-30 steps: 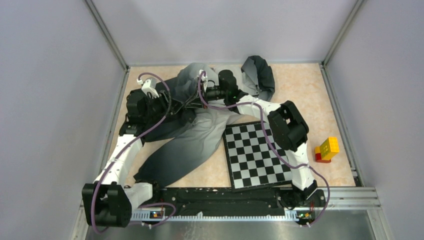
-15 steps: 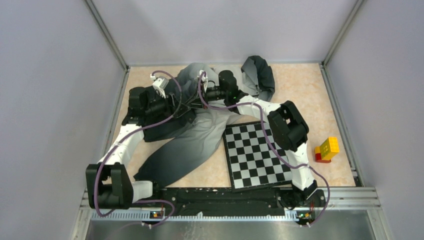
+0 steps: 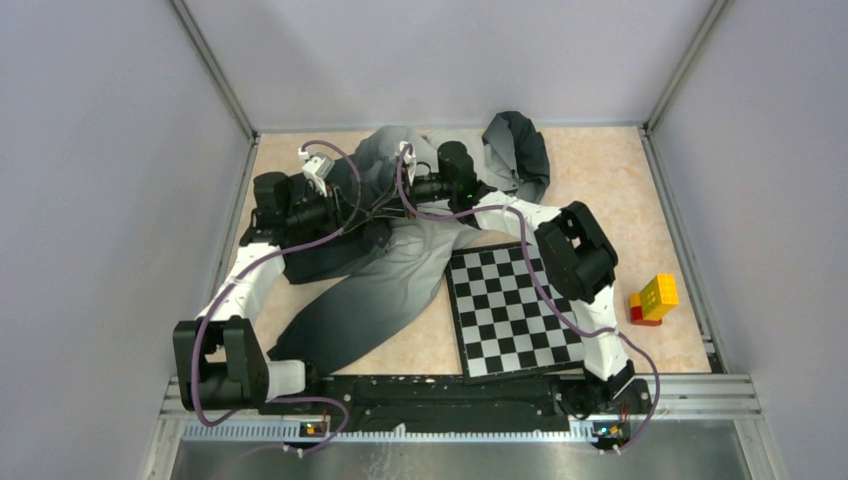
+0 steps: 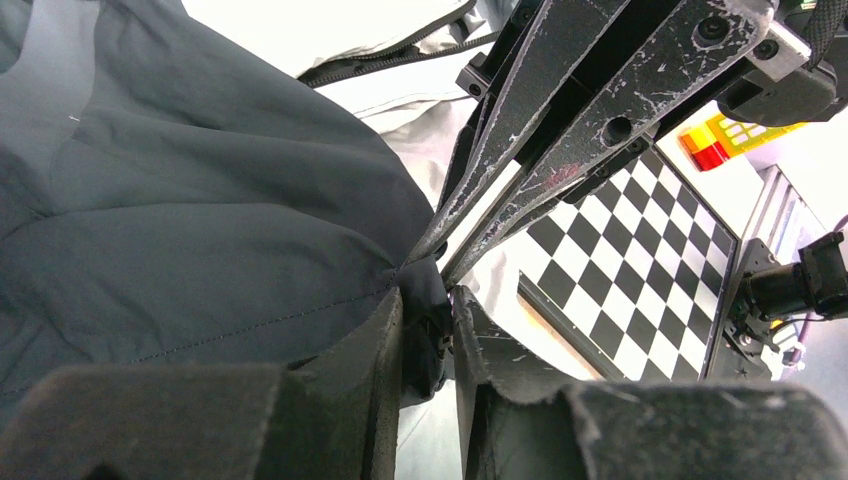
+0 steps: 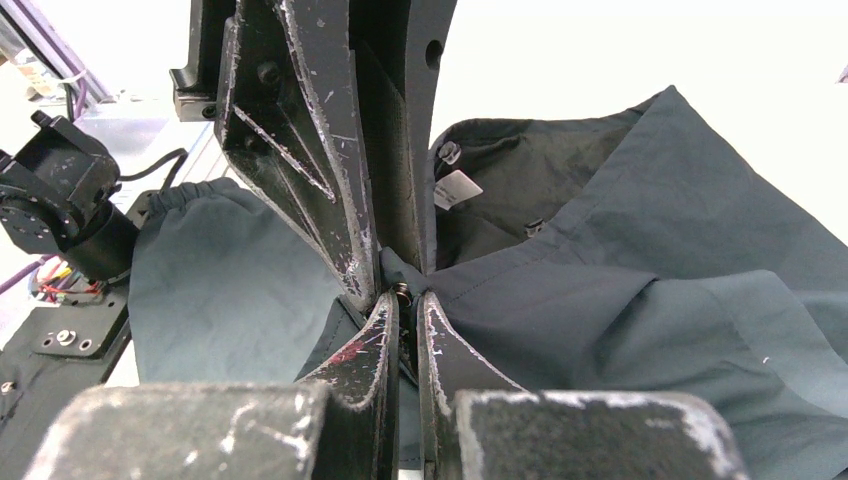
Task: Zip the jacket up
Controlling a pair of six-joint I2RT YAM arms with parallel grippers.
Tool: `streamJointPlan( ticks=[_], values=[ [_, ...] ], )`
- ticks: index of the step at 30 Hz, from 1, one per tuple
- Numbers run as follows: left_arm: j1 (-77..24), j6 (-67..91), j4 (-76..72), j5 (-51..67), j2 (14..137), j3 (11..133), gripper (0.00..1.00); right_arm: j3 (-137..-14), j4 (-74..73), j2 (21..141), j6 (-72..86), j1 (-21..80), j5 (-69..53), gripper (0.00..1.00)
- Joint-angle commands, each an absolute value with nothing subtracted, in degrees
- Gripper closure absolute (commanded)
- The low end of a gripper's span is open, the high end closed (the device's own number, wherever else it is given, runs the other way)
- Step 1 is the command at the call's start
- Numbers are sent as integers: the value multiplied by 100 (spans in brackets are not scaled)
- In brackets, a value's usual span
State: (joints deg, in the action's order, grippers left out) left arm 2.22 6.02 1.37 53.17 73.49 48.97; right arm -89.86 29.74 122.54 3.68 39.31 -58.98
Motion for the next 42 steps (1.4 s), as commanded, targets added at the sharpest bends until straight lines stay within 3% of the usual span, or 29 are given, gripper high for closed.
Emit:
streamJointPlan(
  ticks=[1,8,11,13,14,17,19,26,33,36,38,42],
  values=[
    [254,604,44,5531,7286,4987,75,-8965,3404,12085,443,3920,-5994,100],
    [249,604,44,5545,7447,5012,100,-8956,3416,12070,496,3920,-5938,100],
    [252,588,44,5440,7373,4995,100,-8943,3181,11978,419,3916,-5588,78],
    [252,613,71,5394,7336,4970,100,-8910,2951,11871,392,3871,-5368,33],
    [249,628,92,5367,7322,4966,100,-8855,2920,11790,397,3837,-5346,28],
    [255,727,49,5360,7260,4901,100,-8648,2820,11443,466,3672,-5136,26],
    [255,804,45,5355,7259,4842,100,-8550,2681,11232,613,3595,-4830,12],
    [264,991,-271,5413,7374,4786,100,-8529,2223,10935,1736,3551,-3424,10],
    [306,1164,-338,5552,7397,4810,100,-7159,4208,10609,3308,3771,-3333,38],
    [319,1187,-343,5500,7341,4758,100,-7145,4410,10741,3692,3804,-3540,56],
    [332,1203,-349,5476,7300,4723,100,-7128,4472,10852,3780,3822,-3664,58],
    [336,1229,-397,5453,7260,4663,100,-7092,4715,11041,3805,3878,-3925,50]
  ],
)
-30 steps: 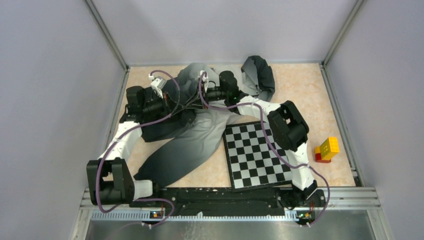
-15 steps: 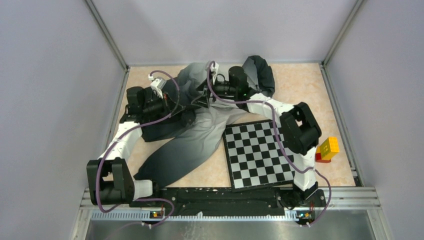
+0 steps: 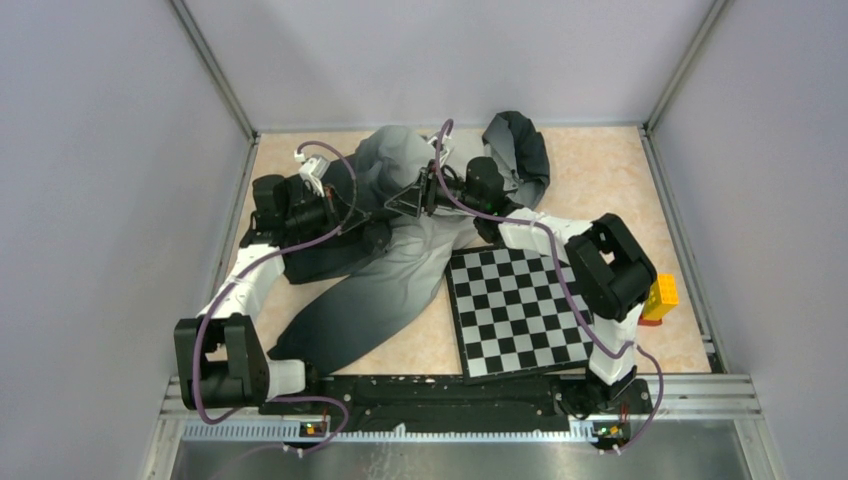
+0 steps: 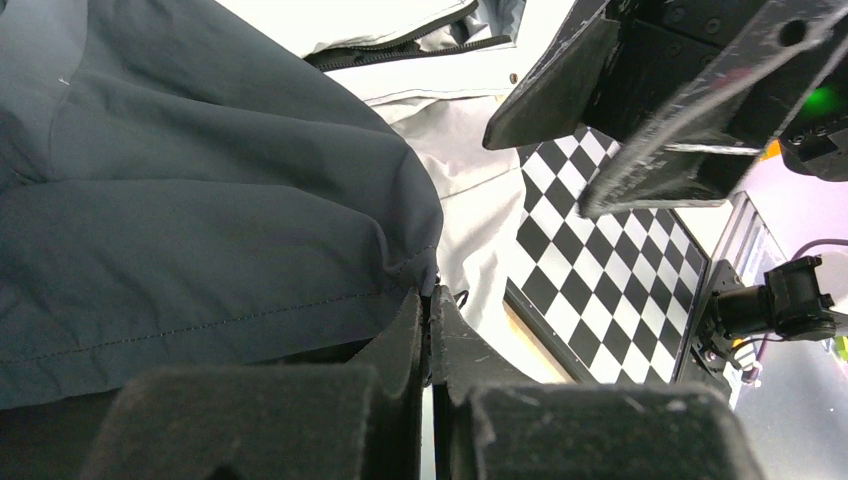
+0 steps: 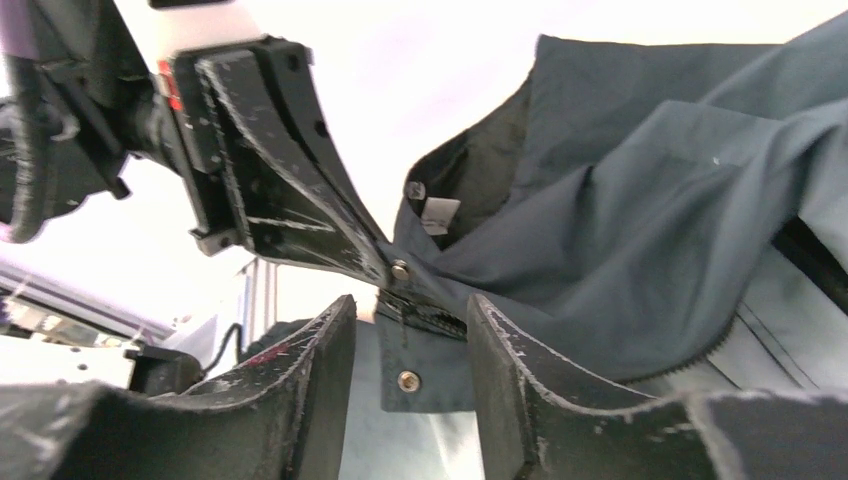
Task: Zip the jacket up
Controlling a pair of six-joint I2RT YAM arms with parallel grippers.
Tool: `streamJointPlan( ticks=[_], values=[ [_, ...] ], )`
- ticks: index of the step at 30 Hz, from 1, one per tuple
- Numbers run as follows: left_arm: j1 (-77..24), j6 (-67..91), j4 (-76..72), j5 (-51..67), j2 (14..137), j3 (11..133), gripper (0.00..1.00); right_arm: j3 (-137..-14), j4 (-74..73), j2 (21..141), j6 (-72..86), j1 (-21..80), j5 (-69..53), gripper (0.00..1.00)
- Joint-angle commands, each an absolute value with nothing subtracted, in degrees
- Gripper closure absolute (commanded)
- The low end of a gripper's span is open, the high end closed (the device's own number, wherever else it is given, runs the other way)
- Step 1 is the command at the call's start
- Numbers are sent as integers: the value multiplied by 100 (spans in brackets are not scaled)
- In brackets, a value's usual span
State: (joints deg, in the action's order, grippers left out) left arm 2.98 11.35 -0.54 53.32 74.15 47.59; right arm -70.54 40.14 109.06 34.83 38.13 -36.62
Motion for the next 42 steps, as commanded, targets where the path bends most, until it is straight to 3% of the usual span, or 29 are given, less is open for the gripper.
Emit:
streamJointPlan(
  ticks=[1,7,12,18,42],
  values=[
    [342,1238,-410,5472,7262,4656,100,-7134,4647,11068,3763,3907,-3928,49],
    [381,1301,-510,5581,7319,4653,100,-7181,4113,11194,3262,4171,-3804,45],
    [417,1316,-560,5597,7302,4620,100,-7091,4106,11208,3235,4181,-3739,47],
    [456,1383,-639,5668,7349,4618,100,-7216,4166,11417,3323,4203,-3875,66],
    [492,1503,-802,5851,7352,4524,100,-7440,4040,11542,3182,4368,-3818,69]
  ],
)
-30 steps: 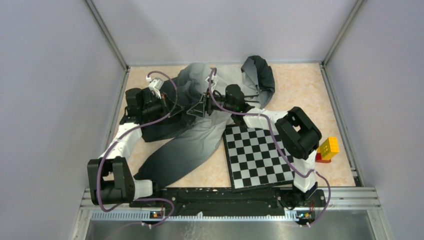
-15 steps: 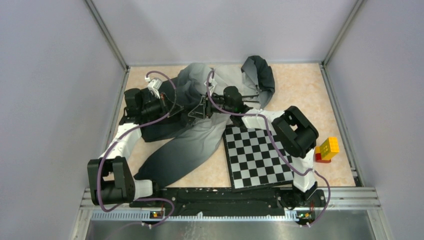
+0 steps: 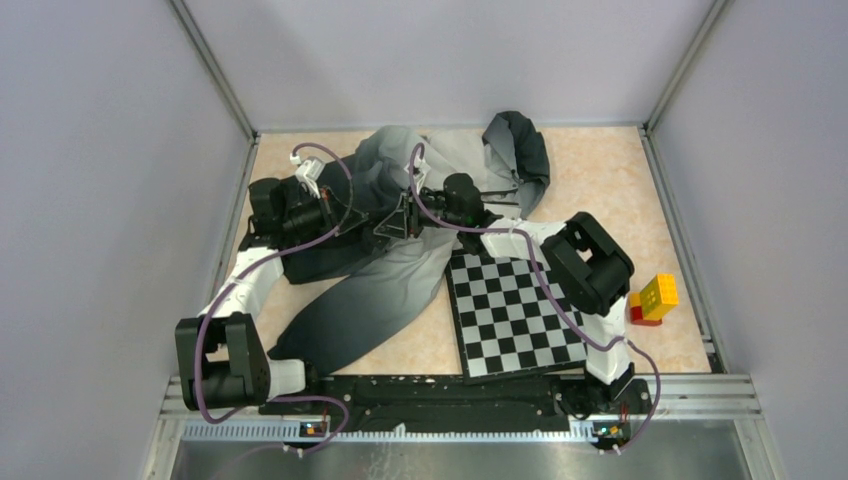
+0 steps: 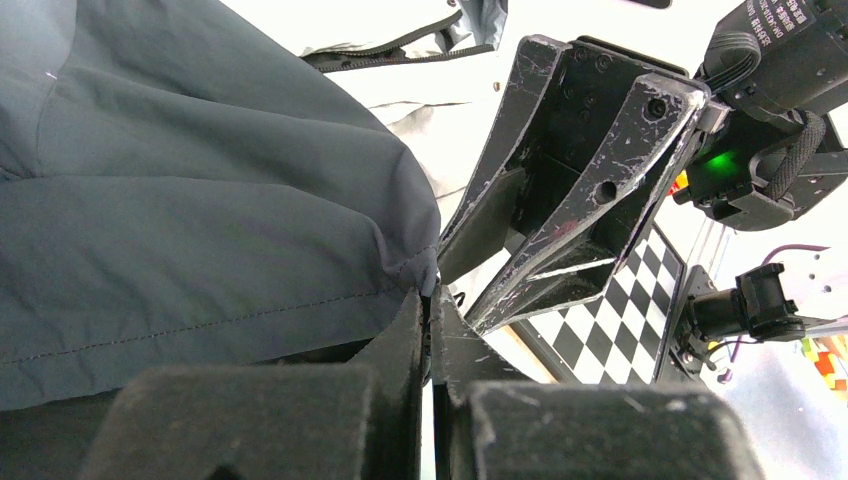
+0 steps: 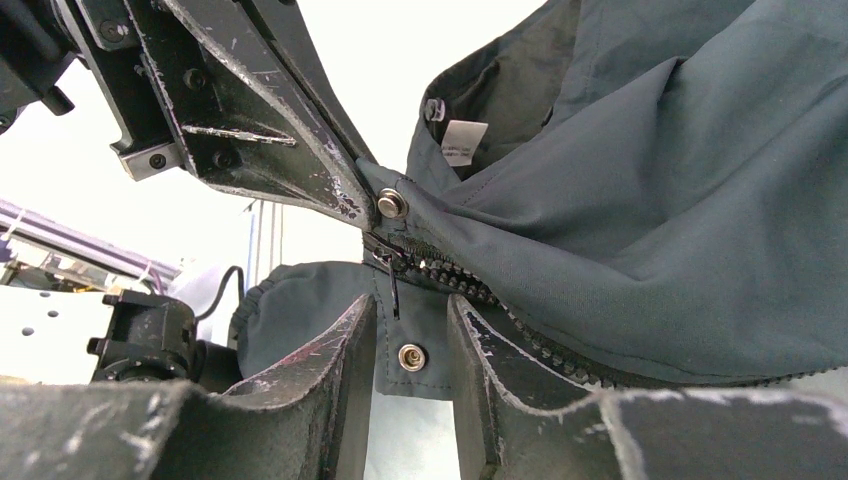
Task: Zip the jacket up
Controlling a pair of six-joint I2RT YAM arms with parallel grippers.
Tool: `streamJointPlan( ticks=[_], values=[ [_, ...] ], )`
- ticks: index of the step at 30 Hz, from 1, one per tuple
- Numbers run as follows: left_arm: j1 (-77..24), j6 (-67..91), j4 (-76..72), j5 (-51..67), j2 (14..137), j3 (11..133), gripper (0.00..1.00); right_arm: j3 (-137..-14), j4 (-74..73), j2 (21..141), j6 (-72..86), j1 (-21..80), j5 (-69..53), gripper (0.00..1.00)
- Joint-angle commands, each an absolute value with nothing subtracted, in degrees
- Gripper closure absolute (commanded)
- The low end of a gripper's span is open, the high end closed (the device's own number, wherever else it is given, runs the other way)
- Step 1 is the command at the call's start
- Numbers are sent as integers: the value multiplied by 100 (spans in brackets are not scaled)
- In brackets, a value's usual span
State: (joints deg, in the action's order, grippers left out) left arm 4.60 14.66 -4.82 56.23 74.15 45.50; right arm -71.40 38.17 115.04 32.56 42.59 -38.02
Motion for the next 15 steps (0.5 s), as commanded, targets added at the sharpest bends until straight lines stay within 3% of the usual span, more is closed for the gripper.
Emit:
streamJointPlan(
  ticks=[1,10,13,15],
  values=[
    [492,1503,-808,5860,7345,4525,100,-7459,4018,11548,3177,4369,-3815,69],
    [492,1503,-824,5878,7328,4485,100,-7542,3913,11576,3209,4395,-3689,82],
    [492,1499,-805,5856,7311,4487,100,-7676,3631,11607,3194,4390,-3547,100],
    [492,1435,-716,5757,7276,4505,100,-7777,3355,11622,3185,4396,-3377,100]
  ],
)
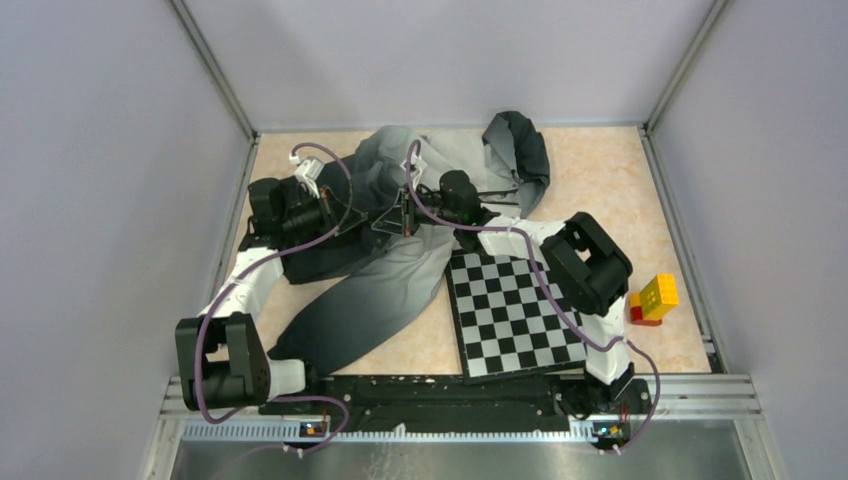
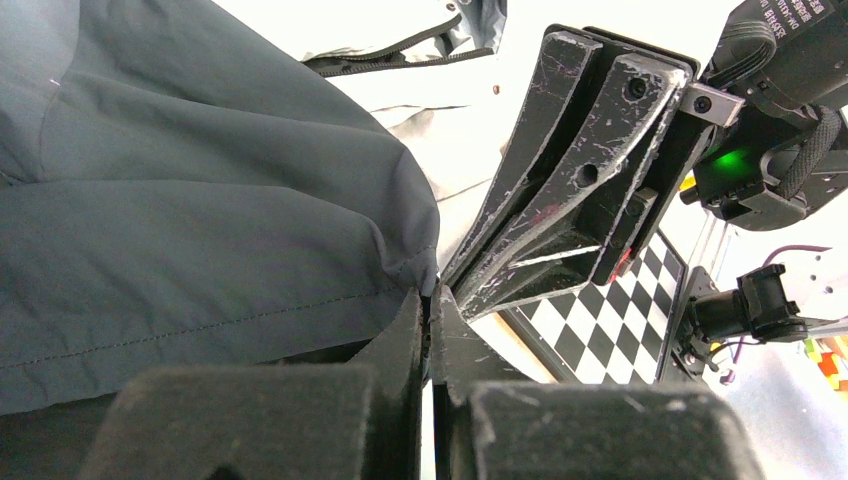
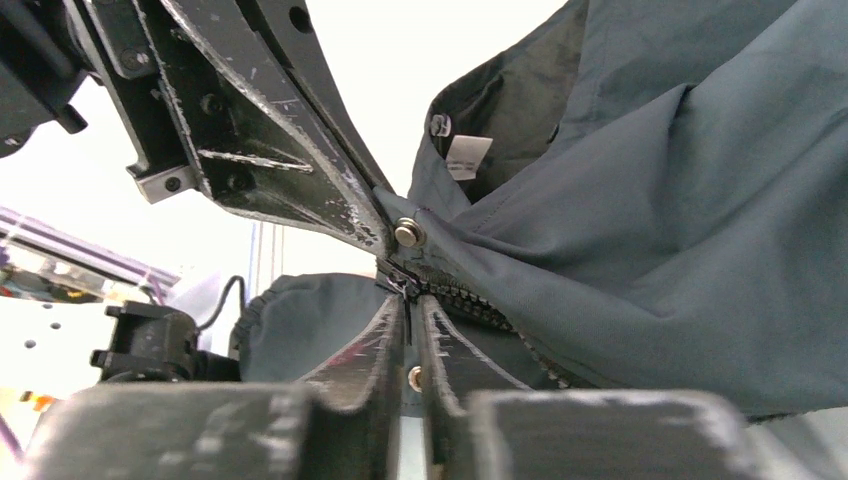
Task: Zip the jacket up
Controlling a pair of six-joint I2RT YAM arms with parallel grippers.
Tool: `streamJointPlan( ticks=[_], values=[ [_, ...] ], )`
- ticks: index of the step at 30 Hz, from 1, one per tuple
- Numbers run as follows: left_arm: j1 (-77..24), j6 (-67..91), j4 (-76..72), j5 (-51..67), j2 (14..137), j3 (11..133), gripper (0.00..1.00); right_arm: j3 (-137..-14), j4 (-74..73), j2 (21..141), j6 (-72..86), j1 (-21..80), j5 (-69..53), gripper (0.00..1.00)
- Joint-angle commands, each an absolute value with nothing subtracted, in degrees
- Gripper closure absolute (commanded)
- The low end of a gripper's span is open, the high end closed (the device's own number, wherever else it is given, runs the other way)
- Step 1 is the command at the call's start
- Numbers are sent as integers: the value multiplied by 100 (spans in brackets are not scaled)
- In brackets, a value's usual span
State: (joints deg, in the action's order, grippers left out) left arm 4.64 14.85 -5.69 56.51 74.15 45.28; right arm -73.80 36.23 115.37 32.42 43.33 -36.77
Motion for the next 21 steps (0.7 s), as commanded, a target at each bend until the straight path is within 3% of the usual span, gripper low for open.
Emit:
streamJointPlan(
  ticks=[1,6,13,21],
  values=[
    [492,1362,-623,5669,7240,4527,100,-7792,3219,11602,3189,4395,-3147,100],
    [474,890,-197,4774,6744,4518,100,-7836,2522,11451,3588,4390,-2148,100],
    [465,779,-134,4613,6539,4431,100,-7934,1615,11331,3661,4405,-1237,100],
    [466,686,925,3052,5863,5197,100,-7950,1494,11127,3088,4315,-1103,100]
  ],
)
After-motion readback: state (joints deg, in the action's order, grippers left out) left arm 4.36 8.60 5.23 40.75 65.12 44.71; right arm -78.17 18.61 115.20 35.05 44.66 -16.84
